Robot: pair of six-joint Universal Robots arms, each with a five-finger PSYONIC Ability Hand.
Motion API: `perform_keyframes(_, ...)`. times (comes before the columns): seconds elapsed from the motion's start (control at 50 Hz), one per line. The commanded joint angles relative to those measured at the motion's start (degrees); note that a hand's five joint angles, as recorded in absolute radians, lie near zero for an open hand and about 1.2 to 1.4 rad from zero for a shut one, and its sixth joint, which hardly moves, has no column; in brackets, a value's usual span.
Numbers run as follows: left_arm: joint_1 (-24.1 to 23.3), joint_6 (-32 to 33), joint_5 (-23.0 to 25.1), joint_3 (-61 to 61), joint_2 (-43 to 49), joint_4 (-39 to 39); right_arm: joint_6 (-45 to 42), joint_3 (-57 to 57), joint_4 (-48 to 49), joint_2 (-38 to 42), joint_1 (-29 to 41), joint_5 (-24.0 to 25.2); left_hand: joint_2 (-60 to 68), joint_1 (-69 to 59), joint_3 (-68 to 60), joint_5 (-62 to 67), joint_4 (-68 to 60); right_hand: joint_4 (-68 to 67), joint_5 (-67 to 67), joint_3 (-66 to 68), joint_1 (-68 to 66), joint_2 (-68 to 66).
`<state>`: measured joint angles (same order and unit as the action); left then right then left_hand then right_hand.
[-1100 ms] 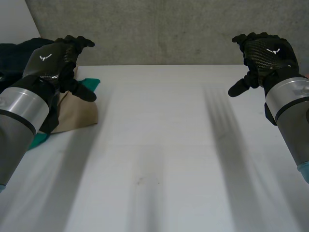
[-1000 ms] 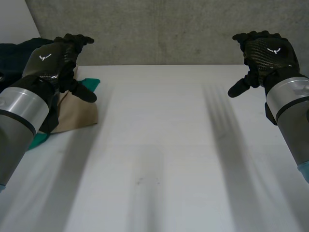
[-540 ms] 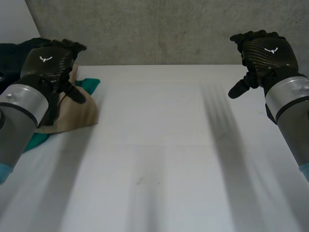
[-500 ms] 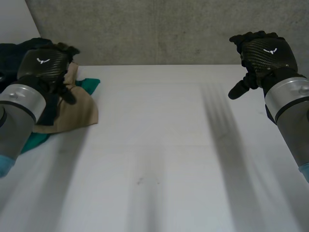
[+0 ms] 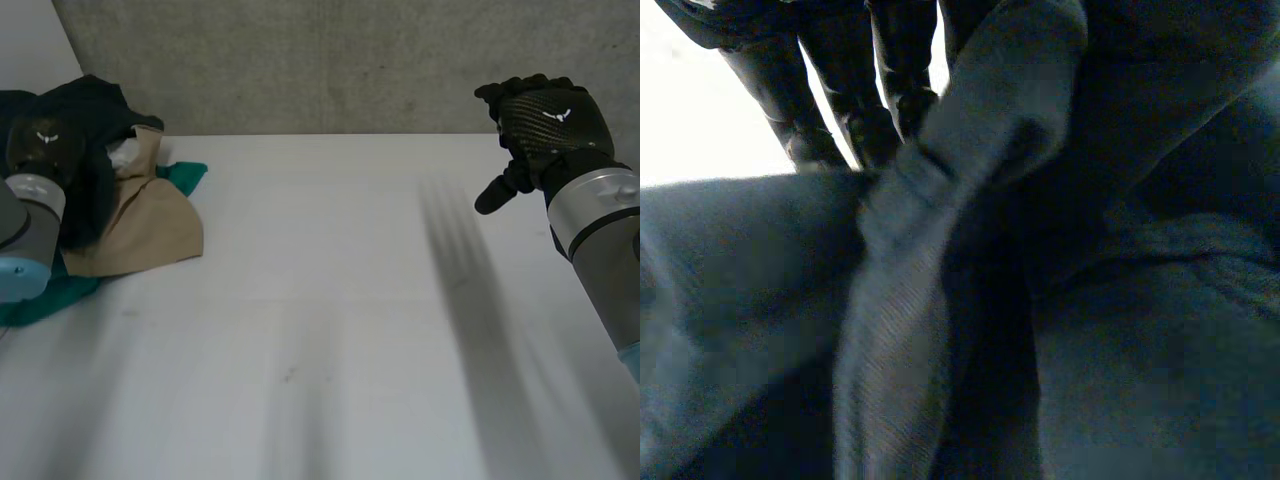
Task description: Fold the laundry.
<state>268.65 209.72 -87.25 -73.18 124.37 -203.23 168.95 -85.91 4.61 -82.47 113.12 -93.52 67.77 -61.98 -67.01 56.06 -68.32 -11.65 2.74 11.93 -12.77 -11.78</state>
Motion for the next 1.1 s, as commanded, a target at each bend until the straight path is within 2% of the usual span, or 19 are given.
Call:
perform_keyframes(0.02, -9.44, -8.79, -0.03, -0.91, -15.02, 0.73, -1.26, 0.57, 0.04, -0.24, -0.27, 0.0, 12.23, -18.02, -12.99, 13.94, -11.68, 1.65, -2.74, -1.93, 2.77, 1.78)
perform_keyframes(0.06, -12.52, -11.51, -0.03, -0.91, -18.45, 1.87, -1.34, 0.66, 0.04, -0.32, -0.27, 0.0, 12.23, -18.02, -12.99, 13.94, -11.68, 1.65, -2.74, -1.93, 2.77, 1.78)
perform_keyframes(0.08, -15.84, -14.4, -0.03, -0.91, -22.12, 3.7, -1.43, 0.83, -0.04, -0.33, -0.27, 0.0, 12.23, -18.02, -12.99, 13.94, -11.68, 1.65, -2.74, -1.93, 2.77, 1.78)
perform_keyframes(0.18, -24.12, -20.75, 0.15, -1.09, -25.68, 7.76, -1.43, 1.1, -0.04, -0.5, -0.44, 0.0, 12.23, -18.02, -12.99, 13.94, -11.68, 1.65, -2.74, -1.93, 2.77, 1.78)
perform_keyframes(0.22, -27.2, -21.81, 0.06, -1.26, -24.27, 8.29, -1.43, 1.1, -0.04, -0.68, -0.97, 0.0, 12.23, -18.02, -12.99, 13.94, -11.68, 1.65, -2.74, -1.93, 2.77, 1.78)
perform_keyframes(0.24, -30.69, -22.07, -0.11, -1.09, -21.92, 8.64, -1.43, 1.19, -0.04, -0.76, -1.75, 0.0, 12.23, -18.02, -12.99, 13.94, -11.68, 1.65, -2.74, -1.93, 2.77, 1.78)
perform_keyframes(0.32, -38.35, -21.9, -0.9, 0.4, -12.53, 9.78, -1.43, 1.19, -0.22, -1.03, -2.73, 0.53, 12.23, -18.02, -12.99, 13.94, -11.68, 1.65, -2.74, -1.93, 2.77, 1.78)
perform_keyframes(0.4, -40.66, -20.67, -1.7, 3.56, -3.72, 12.59, -1.43, 1.28, -0.31, -1.2, -3.51, 1.05, 12.23, -18.02, -12.99, 13.94, -11.68, 1.65, -2.74, -1.93, 2.77, 1.78)
perform_keyframes(0.42, -41.44, -19.97, -1.7, 4.7, -1.18, 14.42, -1.43, 1.28, -0.31, -1.2, -3.78, 1.14, -10.4, 4.6, 9.64, -8.69, 10.94, 1.65, -2.74, -1.93, 2.77, 1.78)
perform_keyframes(0.46, -43.03, -19.35, -1.61, 5.85, -0.01, 16.37, -1.43, 1.36, -0.31, -1.2, -4.13, 1.14, -43.95, 38.16, 43.19, -42.24, 44.5, 1.65, -2.74, -1.93, 2.77, 1.78)
perform_keyframes(0.48, -43.9, -19.09, -1.61, 6.38, 0.08, 17.24, -1.43, 1.36, -0.31, -1.2, -4.48, 1.14, -53.93, 48.13, 53.17, -52.22, 54.47, 1.65, -2.74, -1.93, 2.77, 1.78)
perform_keyframes(0.52, -45.4, -18.56, -1.7, 7.17, -0.18, 18.74, -1.52, 1.36, -0.48, -1.2, -4.83, 1.23, -57.56, 51.76, 56.8, -55.85, 58.1, 1.65, -2.74, -1.93, 2.77, 1.78)
perform_keyframes(0.62, -43.57, -18.47, -2.13, 6.47, -5.18, 19.36, -2.57, 2.24, -2.5, -1.12, -5.01, 1.76, -57.22, 51.43, 56.46, -55.51, 57.77, 1.65, -2.74, -1.93, 2.77, 1.78)
perform_keyframes(0.72, -38.04, -18.47, -1.79, 1.13, -12.82, 19.71, -4.76, 3.64, -8.81, -0.94, -4.4, 5.17, -57.05, 51.26, 56.29, -55.34, 57.6, 1.65, -2.74, -1.93, 2.77, 1.78)
perform_keyframes(0.8, -35.49, -18.3, -1.35, -4.58, -18.1, 19.28, -7.84, 4.53, -15.05, -0.5, -4.48, 7.99, -57.05, 51.26, 56.29, -55.34, 57.6, 1.65, -2.74, -1.93, 2.77, 1.78)
perform_keyframes(0.86, -33.81, -18.21, -1.34, -7.93, -19.95, 18.57, -8.55, 4.53, -17.7, -0.24, -4.4, 9.4, -57.22, 51.43, 56.46, -55.51, 57.77, 1.65, -2.74, -1.93, 2.77, 1.78)
perform_keyframes(0.88, -31.89, -17.95, -1.26, -9.6, -20.48, 18.05, -8.55, 4.01, -18.67, -0.15, -4.22, 9.93, -57.06, 51.26, 56.3, -55.35, 57.6, 1.65, -2.74, -1.93, 2.77, 1.78)
perform_keyframes(0.98, -27.22, -15.93, -0.47, -13.74, -19.44, 16.73, -7.59, 2.51, -19.03, 2.04, -2.65, 9.67, -56.89, 51.09, 56.13, -55.18, 57.43, 1.65, -2.74, -1.93, 2.77, 1.78)
perform_keyframes(1.1, -25.28, -8.02, 6.2, -18.75, -13.73, 16.46, -4.25, -0.92, -17.72, 6.96, 4.74, 6.86, -56.55, 50.75, 55.79, -54.84, 57.09, 1.65, -2.74, -1.93, 2.77, 1.78)
